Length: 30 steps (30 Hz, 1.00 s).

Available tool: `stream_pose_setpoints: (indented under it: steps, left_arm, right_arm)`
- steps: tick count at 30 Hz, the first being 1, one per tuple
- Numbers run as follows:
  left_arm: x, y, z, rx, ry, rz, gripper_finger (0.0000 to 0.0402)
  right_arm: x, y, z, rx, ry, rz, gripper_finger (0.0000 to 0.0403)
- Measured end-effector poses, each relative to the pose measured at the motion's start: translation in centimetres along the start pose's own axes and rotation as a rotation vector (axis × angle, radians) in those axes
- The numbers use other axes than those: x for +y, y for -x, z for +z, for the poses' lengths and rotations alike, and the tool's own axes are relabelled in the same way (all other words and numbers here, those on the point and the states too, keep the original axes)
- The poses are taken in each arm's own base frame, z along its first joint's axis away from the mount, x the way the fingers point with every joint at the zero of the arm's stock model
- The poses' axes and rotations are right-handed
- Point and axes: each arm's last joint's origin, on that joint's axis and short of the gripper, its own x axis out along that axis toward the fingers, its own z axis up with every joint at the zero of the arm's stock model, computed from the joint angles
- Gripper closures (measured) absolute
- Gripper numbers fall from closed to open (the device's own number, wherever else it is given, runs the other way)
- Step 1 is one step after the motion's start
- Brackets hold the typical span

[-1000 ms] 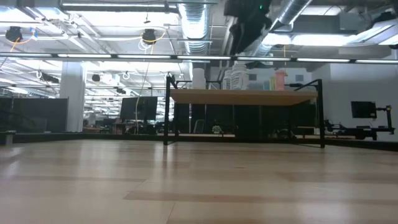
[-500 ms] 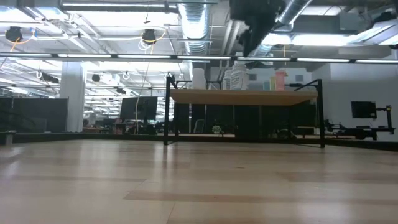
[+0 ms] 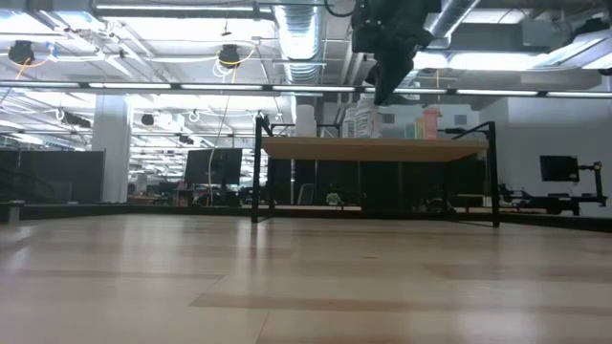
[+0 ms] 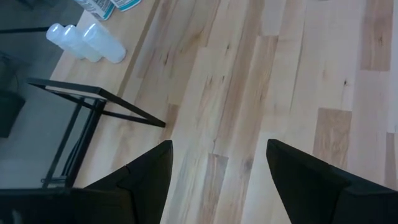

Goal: Pick and place medicine bottles onto shelf by color
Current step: Put the right white big pill bottle on the shelf

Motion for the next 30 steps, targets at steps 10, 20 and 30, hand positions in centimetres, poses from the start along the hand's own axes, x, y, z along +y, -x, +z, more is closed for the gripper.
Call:
stream_pose_setpoints:
  steps: [10, 20, 30]
  left_arm:
    - [0.0, 0.0, 0.0, 0.004, 0.010, -0.005, 0.0155]
    - [0.0, 0.0, 0.0, 0.004, 0.010, -0.005, 0.0155]
    - [0.0, 0.0, 0.0, 0.005, 0.010, -0.006, 0.0155]
  right_arm:
    - [-0.7, -0.2, 0.0, 0.057, -0.034, -0.151, 0.0382]
    - [-1.4, 0.0, -0.4, 0.113, -0.110, -0.265, 0.0399]
    - [-1.9, 0.1, -0.1, 0.086, -0.144, -0.345, 0.0386]
